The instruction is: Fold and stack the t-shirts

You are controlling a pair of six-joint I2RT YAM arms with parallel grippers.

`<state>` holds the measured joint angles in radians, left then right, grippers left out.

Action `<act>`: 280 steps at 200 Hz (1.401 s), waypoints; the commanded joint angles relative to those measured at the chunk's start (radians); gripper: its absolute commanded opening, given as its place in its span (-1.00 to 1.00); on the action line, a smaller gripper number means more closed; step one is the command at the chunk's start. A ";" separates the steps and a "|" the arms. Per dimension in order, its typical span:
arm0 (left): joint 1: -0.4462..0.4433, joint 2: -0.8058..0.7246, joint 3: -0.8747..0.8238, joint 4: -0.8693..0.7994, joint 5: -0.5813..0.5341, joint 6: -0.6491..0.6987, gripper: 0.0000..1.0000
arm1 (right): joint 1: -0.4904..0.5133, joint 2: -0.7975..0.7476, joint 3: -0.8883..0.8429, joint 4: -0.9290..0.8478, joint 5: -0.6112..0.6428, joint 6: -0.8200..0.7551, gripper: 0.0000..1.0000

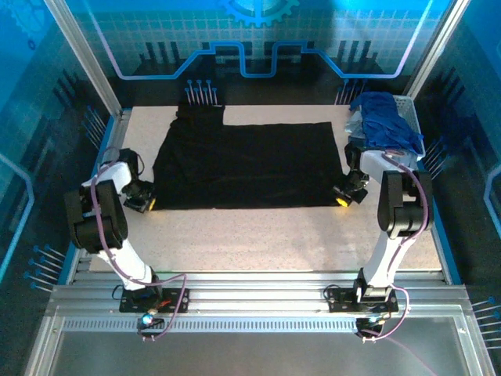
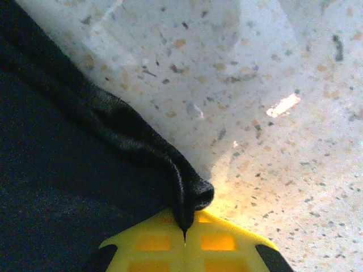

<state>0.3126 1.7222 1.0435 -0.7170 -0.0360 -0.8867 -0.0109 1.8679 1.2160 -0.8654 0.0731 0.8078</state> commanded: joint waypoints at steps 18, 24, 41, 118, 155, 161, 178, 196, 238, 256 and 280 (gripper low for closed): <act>0.011 -0.167 -0.151 -0.026 -0.033 -0.132 -1.00 | 0.026 -0.109 -0.105 -0.056 0.057 0.050 -1.00; 0.011 -0.187 -0.168 -0.027 -0.036 -0.143 -1.00 | 0.029 -0.126 -0.123 -0.062 0.061 0.056 -1.00; 0.011 -0.235 -0.203 -0.035 -0.045 -0.154 -1.00 | 0.030 -0.180 -0.178 -0.088 0.071 0.069 -1.00; -0.003 -0.423 -0.352 -0.102 -0.034 -0.191 -0.78 | 0.044 -0.366 -0.318 -0.125 0.095 0.079 -0.65; -0.073 -0.464 -0.207 -0.186 -0.131 -0.161 0.07 | 0.124 -0.426 -0.198 -0.167 0.159 0.043 -0.18; -0.092 -0.467 -0.176 -0.195 -0.142 -0.154 0.09 | 0.147 -0.444 -0.180 -0.155 0.154 0.031 -0.14; -0.152 -0.466 -0.126 -0.141 -0.088 -0.143 0.07 | 0.223 -0.515 -0.173 0.011 0.025 -0.055 0.02; -0.221 -0.440 -0.158 0.024 0.103 -0.167 0.04 | 0.279 -0.576 -0.248 0.359 -0.329 -0.117 0.08; -0.341 -0.309 -0.214 0.174 0.229 -0.259 0.00 | 0.421 -0.503 -0.205 0.595 -0.597 -0.121 0.15; -0.347 -0.260 -0.215 0.229 0.245 -0.265 -0.05 | 0.439 -0.473 -0.197 0.610 -0.611 -0.121 0.13; -0.361 -0.188 -0.165 0.212 0.243 -0.247 -0.12 | 0.442 -0.454 -0.189 0.587 -0.593 -0.122 0.11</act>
<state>-0.0296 1.4803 0.8417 -0.5323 0.1596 -1.1267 0.4210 1.3987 0.9966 -0.3119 -0.4618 0.7055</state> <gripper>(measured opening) 0.455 0.560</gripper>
